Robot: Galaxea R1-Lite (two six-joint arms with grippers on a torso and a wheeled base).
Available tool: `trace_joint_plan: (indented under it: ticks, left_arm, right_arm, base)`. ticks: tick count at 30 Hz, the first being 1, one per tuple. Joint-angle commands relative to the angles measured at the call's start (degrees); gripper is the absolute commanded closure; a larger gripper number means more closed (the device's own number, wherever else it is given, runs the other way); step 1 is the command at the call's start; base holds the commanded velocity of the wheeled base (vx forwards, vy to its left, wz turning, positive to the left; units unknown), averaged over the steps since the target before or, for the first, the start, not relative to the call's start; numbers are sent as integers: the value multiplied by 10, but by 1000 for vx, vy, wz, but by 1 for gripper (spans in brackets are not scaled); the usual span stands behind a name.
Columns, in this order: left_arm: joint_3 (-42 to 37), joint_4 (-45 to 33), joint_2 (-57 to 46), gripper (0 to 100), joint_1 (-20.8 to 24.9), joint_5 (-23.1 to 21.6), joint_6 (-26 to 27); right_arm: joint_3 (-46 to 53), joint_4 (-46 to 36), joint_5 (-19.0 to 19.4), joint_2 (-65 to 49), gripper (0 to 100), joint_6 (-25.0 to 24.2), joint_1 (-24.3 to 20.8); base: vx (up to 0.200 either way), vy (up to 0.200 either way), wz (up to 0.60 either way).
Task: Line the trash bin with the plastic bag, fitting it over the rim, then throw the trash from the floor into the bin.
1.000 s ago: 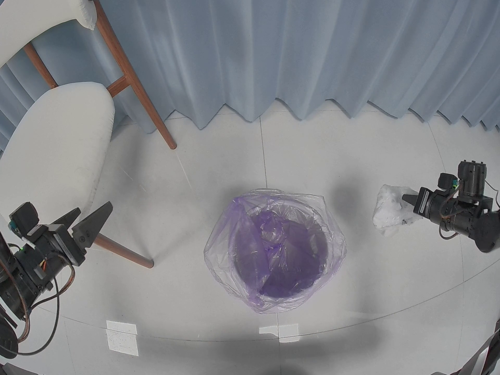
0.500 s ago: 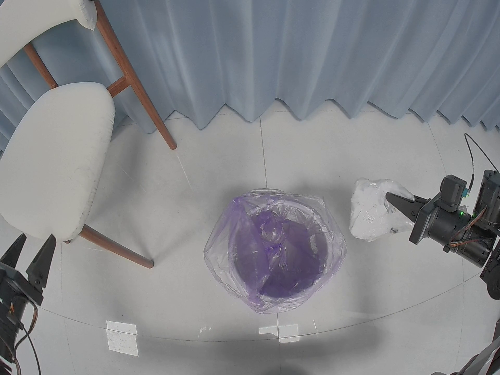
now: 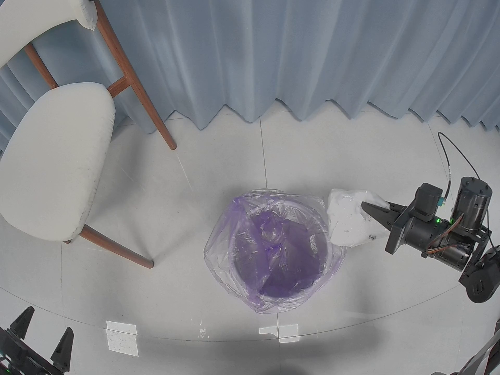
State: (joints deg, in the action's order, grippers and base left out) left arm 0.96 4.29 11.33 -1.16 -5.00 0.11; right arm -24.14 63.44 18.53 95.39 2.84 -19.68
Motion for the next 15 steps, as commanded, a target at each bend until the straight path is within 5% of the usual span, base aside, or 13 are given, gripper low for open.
trace_joint_plan:
  ticks: [1, 9, 15]
  left_arm:
    - [-10, -16, -113, 0, 9, 65, 23]
    - [-7, -32, -112, 0, 10, 81, 17]
    - [-2, -44, -112, 0, 12, 44, 38]
  right_arm:
    - [-22, 35, 6, 125, 100, 45, -28]
    - [-93, 51, 6, 220, 100, 55, -49]
    - [-150, 55, 5, 294, 100, 56, -71]
  base:
    - [0, 0, 0]
    - [0, 0, 0]
    - [0, 0, 0]
